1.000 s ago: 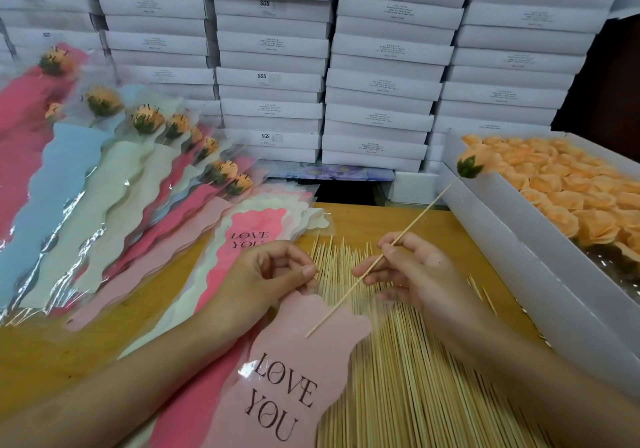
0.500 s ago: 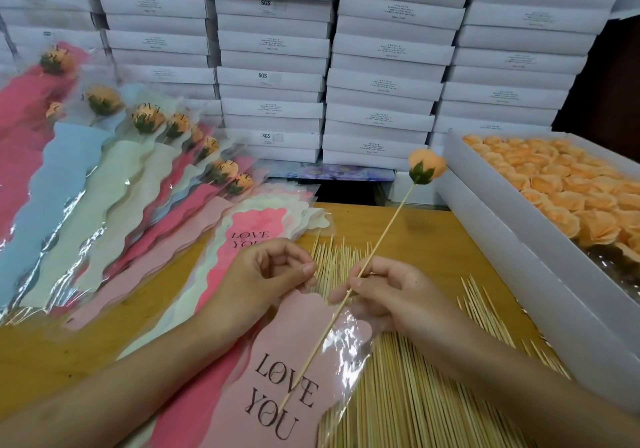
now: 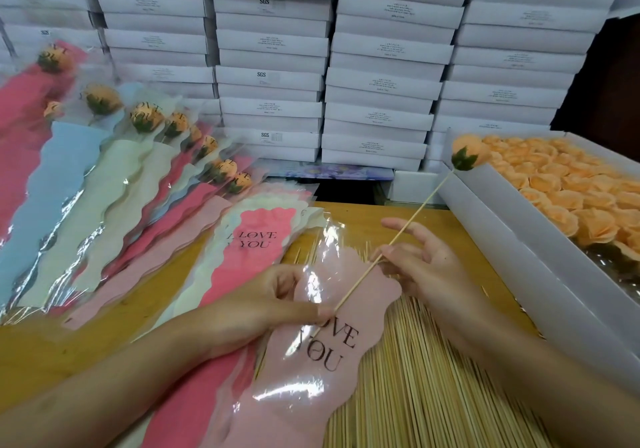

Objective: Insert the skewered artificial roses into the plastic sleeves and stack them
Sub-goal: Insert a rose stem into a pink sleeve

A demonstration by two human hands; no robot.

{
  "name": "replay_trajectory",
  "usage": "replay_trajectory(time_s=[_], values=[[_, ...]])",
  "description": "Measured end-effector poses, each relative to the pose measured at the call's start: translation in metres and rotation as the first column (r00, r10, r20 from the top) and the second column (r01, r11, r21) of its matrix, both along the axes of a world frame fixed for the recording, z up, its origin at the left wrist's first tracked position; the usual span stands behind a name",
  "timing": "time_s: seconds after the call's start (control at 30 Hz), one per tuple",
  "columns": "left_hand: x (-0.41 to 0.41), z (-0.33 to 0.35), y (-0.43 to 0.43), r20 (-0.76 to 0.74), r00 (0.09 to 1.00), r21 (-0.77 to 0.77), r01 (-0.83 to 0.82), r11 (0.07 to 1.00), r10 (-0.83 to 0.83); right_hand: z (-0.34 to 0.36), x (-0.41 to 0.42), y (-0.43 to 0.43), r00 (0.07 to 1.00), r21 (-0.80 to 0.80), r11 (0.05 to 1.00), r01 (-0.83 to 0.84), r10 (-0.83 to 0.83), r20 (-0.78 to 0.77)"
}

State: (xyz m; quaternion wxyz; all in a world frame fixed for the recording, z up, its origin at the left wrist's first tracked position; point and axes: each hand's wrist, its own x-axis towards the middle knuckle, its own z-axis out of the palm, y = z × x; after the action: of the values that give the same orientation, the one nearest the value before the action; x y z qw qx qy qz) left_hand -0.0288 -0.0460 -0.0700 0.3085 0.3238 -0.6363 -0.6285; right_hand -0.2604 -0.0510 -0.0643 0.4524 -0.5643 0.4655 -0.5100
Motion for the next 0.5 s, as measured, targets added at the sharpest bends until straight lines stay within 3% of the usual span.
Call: replay_trajectory(time_s=[0.17,0.5], values=[[-0.001,0.0,0.0,0.003,0.998,0.002,0.067,0.998,-0.067,-0.001,0.0,-0.001,0.999,-0.036,0.999,-0.007,0.006,-0.047],[-0.002,0.004,0.002,-0.006,0.995,0.024,0.098,0.995,-0.098,0.011,-0.016,-0.011,0.955,-0.165,0.944,0.286,-0.267,0.129]])
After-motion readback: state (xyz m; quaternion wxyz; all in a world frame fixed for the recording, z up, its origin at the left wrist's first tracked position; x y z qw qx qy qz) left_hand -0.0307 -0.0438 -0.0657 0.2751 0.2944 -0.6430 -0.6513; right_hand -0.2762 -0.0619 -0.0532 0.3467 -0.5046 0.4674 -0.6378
